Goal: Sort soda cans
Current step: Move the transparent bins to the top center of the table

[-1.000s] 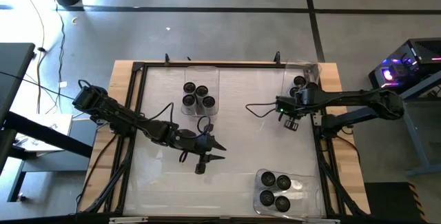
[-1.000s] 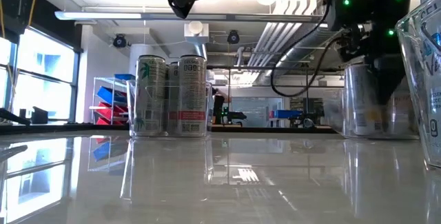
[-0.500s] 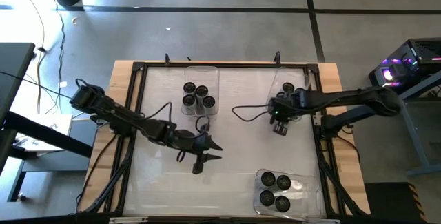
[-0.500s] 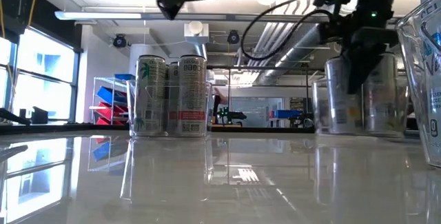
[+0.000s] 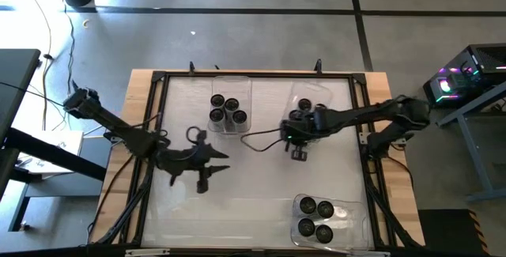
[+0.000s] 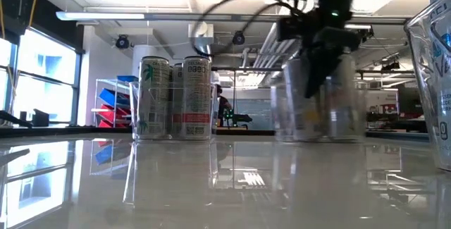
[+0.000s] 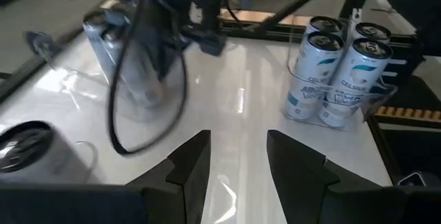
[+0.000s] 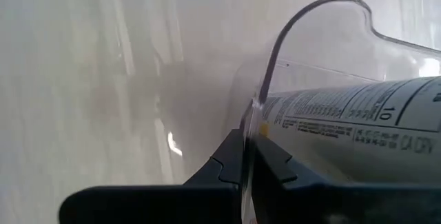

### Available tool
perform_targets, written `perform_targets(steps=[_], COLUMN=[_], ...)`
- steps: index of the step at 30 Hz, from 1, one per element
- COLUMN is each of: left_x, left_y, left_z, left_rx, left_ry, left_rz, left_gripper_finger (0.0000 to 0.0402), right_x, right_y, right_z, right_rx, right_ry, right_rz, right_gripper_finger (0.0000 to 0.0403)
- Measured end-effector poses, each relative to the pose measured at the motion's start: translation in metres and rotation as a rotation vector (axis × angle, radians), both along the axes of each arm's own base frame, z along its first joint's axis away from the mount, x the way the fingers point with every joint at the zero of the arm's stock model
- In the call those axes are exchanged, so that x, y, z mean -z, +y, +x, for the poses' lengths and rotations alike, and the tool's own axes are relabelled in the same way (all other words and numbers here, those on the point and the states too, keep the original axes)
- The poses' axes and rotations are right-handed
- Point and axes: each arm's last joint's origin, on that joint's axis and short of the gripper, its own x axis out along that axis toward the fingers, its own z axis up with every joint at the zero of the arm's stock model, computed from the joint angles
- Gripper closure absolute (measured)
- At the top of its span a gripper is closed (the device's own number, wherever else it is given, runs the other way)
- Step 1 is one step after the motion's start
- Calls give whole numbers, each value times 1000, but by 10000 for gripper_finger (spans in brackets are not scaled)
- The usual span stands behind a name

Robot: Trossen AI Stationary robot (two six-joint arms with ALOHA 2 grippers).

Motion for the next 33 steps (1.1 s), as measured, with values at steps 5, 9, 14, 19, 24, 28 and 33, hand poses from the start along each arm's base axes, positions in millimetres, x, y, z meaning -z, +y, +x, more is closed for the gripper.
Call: perform_targets(steps=[5,9,14,19,24,28,33], left_x=[-5,-4,-3,-2,-3,-3,-3], left_y=[-5,-10,-15,-16,-17,-17,-17], left_z=[-16,-21,-24,-25,-26,-26,-26], left_rx=[-48,-62,-57,-53,-60,-62,-64], left_ry=[-16,-19,-15,-14,-19,-20,-21], left_rz=[20,31,27,25,31,31,31], left_gripper_finger=[266,266,266,266,266,266,266], right_x=[-2,3,7,7,8,8,8], right_y=[10,16,21,20,11,3,-7], right_z=[37,61,81,85,86,87,88], right_rx=[-116,-202,-297,-330,-353,-361,-370], right_ry=[-33,-28,-21,-8,-2,-2,5], right_rz=[-16,-46,-100,-160,-182,-204,-226], right_gripper_finger=[402,402,402,402,402,402,402])
